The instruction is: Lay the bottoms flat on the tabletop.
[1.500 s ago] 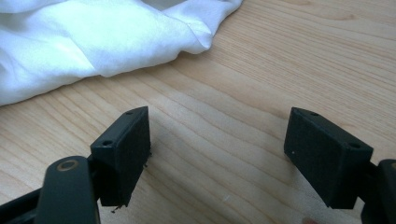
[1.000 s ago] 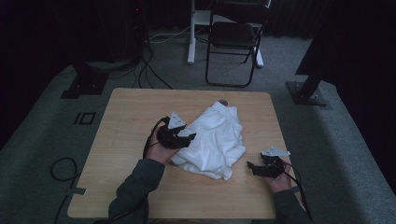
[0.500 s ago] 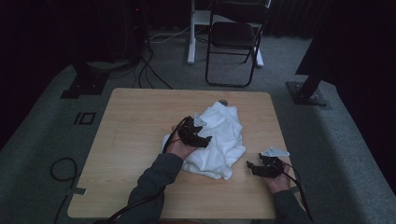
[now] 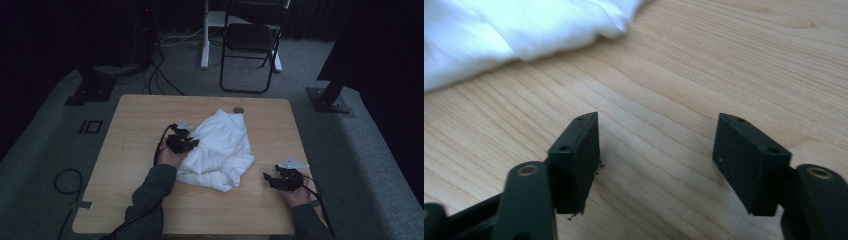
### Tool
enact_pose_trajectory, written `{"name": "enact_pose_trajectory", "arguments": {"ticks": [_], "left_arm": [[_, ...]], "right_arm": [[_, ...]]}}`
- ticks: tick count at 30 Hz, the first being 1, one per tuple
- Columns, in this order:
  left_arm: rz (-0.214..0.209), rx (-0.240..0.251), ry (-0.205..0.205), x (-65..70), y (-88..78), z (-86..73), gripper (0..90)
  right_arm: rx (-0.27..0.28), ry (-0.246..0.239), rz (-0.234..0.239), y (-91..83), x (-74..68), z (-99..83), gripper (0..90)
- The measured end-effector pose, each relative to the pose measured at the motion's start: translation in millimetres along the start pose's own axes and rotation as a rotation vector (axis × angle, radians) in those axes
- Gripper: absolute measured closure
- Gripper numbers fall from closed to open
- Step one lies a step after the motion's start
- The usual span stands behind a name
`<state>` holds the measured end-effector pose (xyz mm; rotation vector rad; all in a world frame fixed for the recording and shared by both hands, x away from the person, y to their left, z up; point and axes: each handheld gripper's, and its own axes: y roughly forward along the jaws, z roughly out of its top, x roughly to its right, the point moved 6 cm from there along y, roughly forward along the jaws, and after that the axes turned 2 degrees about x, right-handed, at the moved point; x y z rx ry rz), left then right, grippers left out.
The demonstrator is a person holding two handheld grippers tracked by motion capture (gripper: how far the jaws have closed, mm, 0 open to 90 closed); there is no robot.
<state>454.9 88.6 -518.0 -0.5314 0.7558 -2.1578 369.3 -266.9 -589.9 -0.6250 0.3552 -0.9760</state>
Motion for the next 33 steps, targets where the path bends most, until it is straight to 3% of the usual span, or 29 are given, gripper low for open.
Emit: {"name": "enact_pose_trajectory", "arguments": {"ticks": [5,9,10,11,12,13,16,18,21,26,29,33], "left_arm": [[0.05,0.034,-0.122,-44.0,-30.7,-17.0,78.2],[0.145,0.043,-0.176,-78.8,-49.0,-28.1,76.2],[0.145,0.043,-0.176,-78.8,-49.0,-28.1,75.7],[0.189,0.034,-0.197,-93.5,-53.3,-34.5,75.1],[0.189,0.034,-0.197,-93.5,-53.3,-34.5,74.5],[0.261,0.028,-0.235,-111.3,-58.1,-43.5,73.8],[0.338,0.037,-0.246,-122.6,-66.7,-50.2,72.0],[0.368,0.073,-0.236,-122.4,-76.4,-47.7,69.2],[0.367,0.148,-0.231,-116.1,-97.6,-35.6,64.7],[0.315,0.207,-0.138,-84.5,-119.8,-10.4,58.0],[0.285,0.205,-0.11,-67.9,-118.1,-0.9,51.8],[0.24,0.181,-0.061,-48.5,-102.8,2.3,44.5]], "right_arm": [[0.002,-0.001,0.003,0.3,-0.9,0.9,39.1],[0.001,-0.005,0.006,1.2,-2.8,2.0,40.4],[0.001,-0.005,0.006,1.2,-2.8,2.0,40.4],[0.001,-0.005,0.006,1.4,-3.4,2.1,40.5],[0.001,-0.005,0.006,1.4,-3.4,2.1,40.5],[0.001,-0.006,0.007,1.4,-3.3,2.2,40.5],[0.0,-0.006,0.007,1.4,-3.3,2.2,40.5],[-0.003,-0.005,0.006,1.3,-3.6,2.4,40.6],[-0.012,-0.01,0.01,2.4,-6.7,4.0,41.2],[-0.027,-0.067,0.014,8.8,-19.4,13.0,41.8],[-0.012,-0.089,0.02,11.1,-26.5,22.9,42.5],[0.019,-0.089,0.038,16.0,-33.8,37.8,43.6]]}}
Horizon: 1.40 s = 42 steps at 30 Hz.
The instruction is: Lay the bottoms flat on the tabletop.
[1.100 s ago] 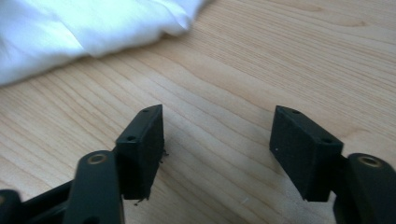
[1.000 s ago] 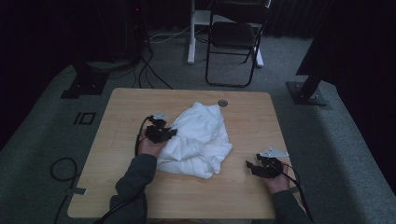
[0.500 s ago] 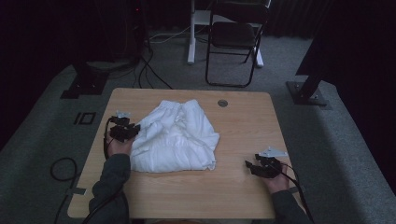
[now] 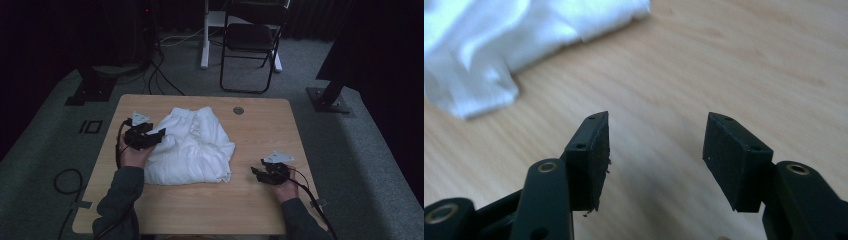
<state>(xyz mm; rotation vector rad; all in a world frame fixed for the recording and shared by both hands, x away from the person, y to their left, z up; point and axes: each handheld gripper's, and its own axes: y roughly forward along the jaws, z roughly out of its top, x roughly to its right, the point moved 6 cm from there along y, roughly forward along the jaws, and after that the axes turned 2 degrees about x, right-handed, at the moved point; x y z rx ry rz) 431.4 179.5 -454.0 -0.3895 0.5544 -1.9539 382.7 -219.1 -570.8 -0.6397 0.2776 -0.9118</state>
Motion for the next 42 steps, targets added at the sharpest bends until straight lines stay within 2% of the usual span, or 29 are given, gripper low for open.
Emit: {"name": "enact_pose_trajectory", "arguments": {"ticks": [2,3,4,8,9,11,13,15,16,18,19,20,21,22,24,26,28,30,31,33,34,37,42], "left_arm": [[-0.009,-0.004,0.013,4.1,1.9,-0.9,39.7],[-0.035,-0.017,0.069,18.0,6.6,-3.5,39.7],[-0.05,-0.02,0.087,24.1,8.3,-4.4,35.8],[-0.061,-0.052,0.144,44.1,16.1,-10.7,32.8],[-0.053,-0.058,0.157,46.9,18.6,-12.4,32.6],[-0.023,-0.082,0.176,47.8,25.0,-16.7,31.0],[0.002,-0.106,0.174,44.5,31.8,-21.8,31.0],[0.017,-0.126,0.168,40.0,37.1,-27.0,31.1],[0.045,-0.139,0.179,36.8,39.6,-29.6,31.8],[0.083,-0.163,0.191,30.8,44.1,-34.0,36.2],[0.083,-0.163,0.191,30.8,44.1,-34.0,38.9],[0.096,-0.169,0.182,27.2,46.7,-35.6,38.9],[0.096,-0.169,0.182,27.2,46.7,-35.6,42.7],[0.125,-0.185,0.146,14.8,51.8,-38.8,54.6],[0.132,-0.181,0.128,8.0,52.5,-38.8,66.8],[0.147,-0.173,0.12,0.4,50.9,-36.6,76.2],[0.155,-0.166,0.103,-7.7,49.2,-33.1,81.4],[0.167,-0.158,0.086,-16.6,46.7,-28.5,83.6],[0.17,-0.149,0.072,-21.4,45.2,-25.9,84.1],[0.186,-0.134,0.044,-30.9,41.7,-21.5,84.3],[0.194,-0.123,0.017,-38.2,39.7,-18.9,84.3],[0.204,-0.106,-0.026,-55.3,37.6,-16.1,83.8],[0.225,-0.115,-0.096,-81.1,40.8,-22.3,83.6]], "right_arm": [[0.006,0.007,0.006,2.7,-1.5,4.5,44.2],[0.012,0.012,0.011,4.7,-2.2,7.3,44.9],[0.028,0.015,0.02,11.0,-4.9,16.4,46.6],[0.052,0.021,0.028,25.0,-10.4,35.8,46.5],[0.06,0.029,0.039,28.8,-11.8,41.4,46.3],[0.071,0.03,0.044,37.3,-14.4,52.7,45.9],[0.074,0.026,0.047,47.4,-17.0,63.1,45.3],[0.063,0.019,0.045,59.8,-19.5,71.1,44.1],[0.052,0.017,0.04,66.8,-20.0,73.9,43.2],[0.039,0.046,0.044,79.8,-20.4,79.1,40.4],[0.029,0.062,0.053,86.0,-21.1,81.1,39.4],[0.029,0.062,0.053,86.0,-21.1,81.1,39.4],[0.029,0.062,0.053,86.0,-21.1,81.1,39.4],[-0.027,0.065,0.055,103.6,-23.7,82.7,37.6],[-0.066,0.048,0.05,111.3,-24.8,80.6,40.6],[-0.084,0.046,0.061,115.1,-26.3,78.6,47.0],[-0.09,0.059,0.062,112.8,-26.2,78.8,67.3],[-0.101,0.062,0.069,111.3,-26.0,78.2,82.2],[-0.104,0.061,0.073,110.6,-26.5,77.8,84.4],[-0.118,0.037,0.059,107.9,-26.6,76.9,85.5],[-0.123,0.032,0.051,106.4,-26.6,76.1,85.7],[-0.135,0.017,0.002,96.5,-20.2,70.2,85.8],[-0.139,0.053,-0.085,71.5,6.9,55.6,85.8]]}}
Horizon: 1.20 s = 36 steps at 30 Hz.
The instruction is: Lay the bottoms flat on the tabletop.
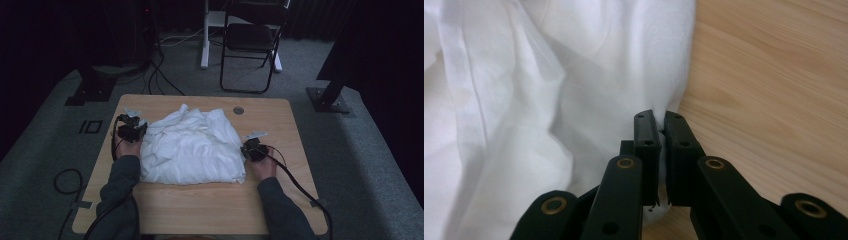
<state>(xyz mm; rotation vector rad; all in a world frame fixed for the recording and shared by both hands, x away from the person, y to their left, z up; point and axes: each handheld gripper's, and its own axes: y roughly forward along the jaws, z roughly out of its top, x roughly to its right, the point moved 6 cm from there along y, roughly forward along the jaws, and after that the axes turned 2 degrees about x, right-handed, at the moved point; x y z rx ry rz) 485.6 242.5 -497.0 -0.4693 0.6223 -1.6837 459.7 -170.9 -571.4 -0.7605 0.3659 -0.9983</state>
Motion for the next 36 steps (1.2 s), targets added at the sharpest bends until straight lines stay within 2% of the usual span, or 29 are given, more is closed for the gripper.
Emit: {"name": "enact_pose_trajectory", "arguments": {"ticks": [2,4,7,8,11,14,16,19,20,21,24,28,29,30,34,36], "left_arm": [[0.015,-0.022,-0.024,-8.5,6.4,-4.8,82.5],[0.026,-0.044,-0.047,-15.2,12.9,-10.8,77.2],[0.024,-0.06,-0.06,-18.0,17.5,-16.1,70.3],[0.013,-0.059,-0.068,-15.6,19.0,-18.8,67.9],[0.004,-0.046,-0.06,-9.3,16.9,-17.5,60.7],[-0.006,-0.026,-0.05,-2.6,10.3,-10.8,54.7],[-0.023,-0.013,-0.041,4.6,5.7,-4.7,52.2],[-0.075,0.001,-0.013,21.8,1.0,4.1,49.1],[-0.075,0.001,-0.013,21.8,1.0,4.1,48.0],[-0.118,0.005,0.002,36.2,0.4,8.8,47.3],[-0.181,0.001,0.044,60.5,1.8,13.1,44.6],[-0.236,0.004,0.104,94.1,6.9,16.0,41.0],[-0.236,0.004,0.104,94.1,6.9,16.0,39.7],[-0.268,-0.003,0.122,110.7,11.8,18.2,37.5],[-0.332,-0.03,0.184,143.2,23.0,22.1,28.8],[-0.367,-0.052,0.201,156.7,29.0,21.6,23.9]], "right_arm": [[0.005,0.018,-0.032,-9.9,14.4,-7.5,85.7],[0.01,0.04,-0.053,-19.2,27.6,-15.1,85.7],[0.014,0.072,-0.071,-28.6,42.5,-24.5,85.5],[0.013,0.069,-0.068,-30.0,45.3,-26.9,85.1],[0.024,0.059,-0.059,-31.3,47.2,-29.9,80.9],[0.043,0.054,-0.068,-32.4,46.4,-28.2,71.2],[0.057,0.055,-0.065,-33.8,45.7,-26.1,66.0],[0.078,0.056,-0.056,-35.6,43.3,-21.9,60.9],[0.078,0.056,-0.056,-35.6,43.3,-21.9,60.9],[0.089,0.061,-0.049,-36.6,41.8,-19.1,58.6],[0.095,0.057,-0.042,-36.5,38.9,-16.0,56.6],[0.089,0.054,-0.038,-34.7,36.7,-15.3,55.9],[0.089,0.052,-0.037,-34.4,36.5,-15.5,55.9],[0.088,0.051,-0.035,-34.1,36.1,-15.7,55.6],[0.085,0.042,-0.028,-33.7,34.5,-16.6,54.7],[0.083,0.041,-0.025,-33.9,34.1,-17.1,54.3]]}}
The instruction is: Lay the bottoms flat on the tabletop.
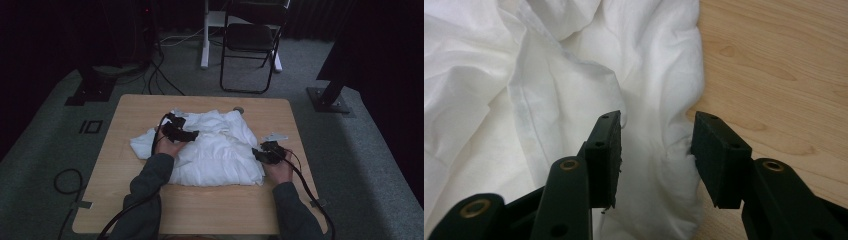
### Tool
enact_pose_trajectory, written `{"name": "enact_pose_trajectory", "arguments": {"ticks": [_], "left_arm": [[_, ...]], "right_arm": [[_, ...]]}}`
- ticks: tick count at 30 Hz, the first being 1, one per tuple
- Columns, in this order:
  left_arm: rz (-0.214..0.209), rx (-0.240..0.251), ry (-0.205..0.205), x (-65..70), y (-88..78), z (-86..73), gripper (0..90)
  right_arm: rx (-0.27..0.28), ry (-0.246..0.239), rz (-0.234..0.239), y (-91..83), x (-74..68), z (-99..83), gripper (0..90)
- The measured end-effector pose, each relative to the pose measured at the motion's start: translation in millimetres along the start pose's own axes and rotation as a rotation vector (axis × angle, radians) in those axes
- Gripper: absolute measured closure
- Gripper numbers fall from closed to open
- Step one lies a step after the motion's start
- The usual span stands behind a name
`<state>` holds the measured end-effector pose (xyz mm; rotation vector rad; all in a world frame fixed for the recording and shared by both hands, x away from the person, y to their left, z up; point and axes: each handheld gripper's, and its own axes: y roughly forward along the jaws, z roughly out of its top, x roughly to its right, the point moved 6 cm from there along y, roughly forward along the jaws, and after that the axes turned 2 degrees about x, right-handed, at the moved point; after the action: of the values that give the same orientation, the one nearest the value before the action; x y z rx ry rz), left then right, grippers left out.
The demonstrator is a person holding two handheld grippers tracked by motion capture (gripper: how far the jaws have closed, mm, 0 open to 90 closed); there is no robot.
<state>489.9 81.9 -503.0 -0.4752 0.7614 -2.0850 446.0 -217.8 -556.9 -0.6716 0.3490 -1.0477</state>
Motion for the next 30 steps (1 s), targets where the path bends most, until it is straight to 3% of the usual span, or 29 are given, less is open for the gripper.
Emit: {"name": "enact_pose_trajectory", "arguments": {"ticks": [3,5,6,7,10,12,15,19,26,30], "left_arm": [[-0.021,-0.044,0.012,8.8,14.7,-1.7,18.4],[-0.017,-0.086,0.008,12.6,23.7,-6.5,22.1],[-0.022,-0.109,-0.009,13.8,26.4,-9.0,29.7],[-0.025,-0.11,-0.011,15.4,27.0,-10.4,44.3],[-0.03,-0.098,0.016,22.5,22.3,-11.5,76.4],[-0.047,-0.075,0.023,28.5,13.3,-10.5,84.1],[-0.072,-0.03,0.028,37.1,-5.8,-9.7,85.7],[-0.115,0.01,0.046,52.1,-28.4,-20.5,85.8],[-0.158,0.025,0.057,73.4,-47.1,-63.7,85.9],[-0.18,0.037,0.041,80.3,-53.4,-89.1,86.0]], "right_arm": [[-0.001,-0.002,0.004,0.1,-0.3,-0.6,53.8],[-0.001,-0.003,0.007,0.0,-0.7,-1.0,53.4],[-0.003,-0.005,0.006,-0.2,-1.0,-1.2,53.2],[-0.002,-0.01,0.007,-0.2,-1.1,-1.3,53.3],[-0.007,-0.013,0.006,-0.6,-1.5,-1.8,53.2],[-0.003,-0.016,0.005,-1.8,-1.5,-1.6,53.2],[0.0,-0.024,0.004,-4.8,-1.9,-0.4,53.1],[0.01,-0.034,0.002,-9.3,-3.4,2.3,53.0],[0.031,-0.057,0.012,-16.9,-12.1,11.2,52.6],[0.05,-0.084,0.021,-21.9,-20.4,22.5,52.0]]}}
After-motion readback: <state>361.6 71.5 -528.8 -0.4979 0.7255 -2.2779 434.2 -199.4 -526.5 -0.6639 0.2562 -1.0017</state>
